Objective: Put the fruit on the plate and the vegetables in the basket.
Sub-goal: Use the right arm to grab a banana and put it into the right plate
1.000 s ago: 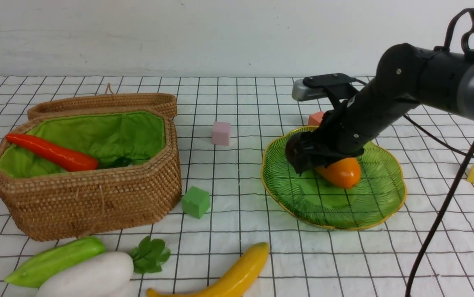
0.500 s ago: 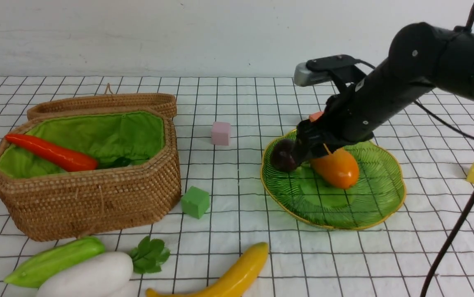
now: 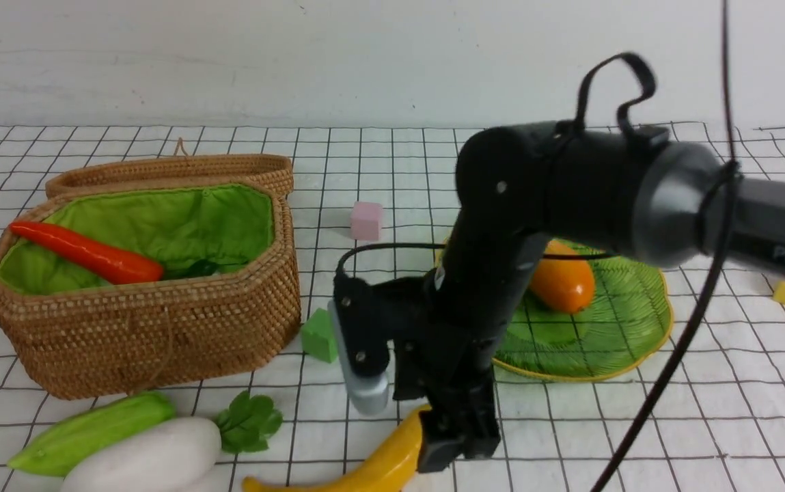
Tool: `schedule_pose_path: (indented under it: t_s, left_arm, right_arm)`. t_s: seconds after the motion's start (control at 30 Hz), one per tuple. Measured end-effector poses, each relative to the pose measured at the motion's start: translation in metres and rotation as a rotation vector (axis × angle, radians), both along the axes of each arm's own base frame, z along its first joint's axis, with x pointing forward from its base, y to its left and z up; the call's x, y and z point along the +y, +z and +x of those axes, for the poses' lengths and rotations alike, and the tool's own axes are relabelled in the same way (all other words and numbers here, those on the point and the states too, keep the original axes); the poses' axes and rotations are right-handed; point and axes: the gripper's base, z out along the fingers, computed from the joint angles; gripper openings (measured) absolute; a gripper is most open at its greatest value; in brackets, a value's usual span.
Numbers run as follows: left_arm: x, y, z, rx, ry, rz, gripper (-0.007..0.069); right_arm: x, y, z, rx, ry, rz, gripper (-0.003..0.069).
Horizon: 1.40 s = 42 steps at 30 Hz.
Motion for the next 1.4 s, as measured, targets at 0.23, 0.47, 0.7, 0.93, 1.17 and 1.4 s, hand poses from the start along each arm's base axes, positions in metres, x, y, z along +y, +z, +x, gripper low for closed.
schedule_pose_path:
  t_s: [0.23,0.47,0.7,0.93,1.17,1.4]
  left_arm:
    - [0.0,0.0,0.0,0.0,0.0,0.0,0.0239]
    - [0.0,0.0,0.0,0.0,0.0,0.0,0.0239]
    - [0.0,0.0,0.0,0.0,0.0,0.0,0.0239]
    - [0.0,0.0,0.0,-0.001,0.0,0.0,0.0239]
    - [0.0,0.0,0.0,0.0,0.0,0.0,0.0239]
    - [0.0,0.0,0.0,0.0,0.0,0.0,0.0239]
  right_arm:
    - [0.024,-0.053,-0.003,-0.008,0.061,-0.095,0.0579]
    - [0.016,-0.058,-0.001,0.076,-0.01,-0.173,0.0304]
    - [-0.028,-0.013,0.037,0.049,-0.208,-0.145,0.0319]
    - [-0.112,0.024,0.08,0.035,-0.493,-0.039,0.0319]
    - [-0.143,0.014,0.099,0.079,-0.625,0.006,0.0353]
    - [-0.146,0.02,0.096,0.093,-0.665,0.003,0.0649]
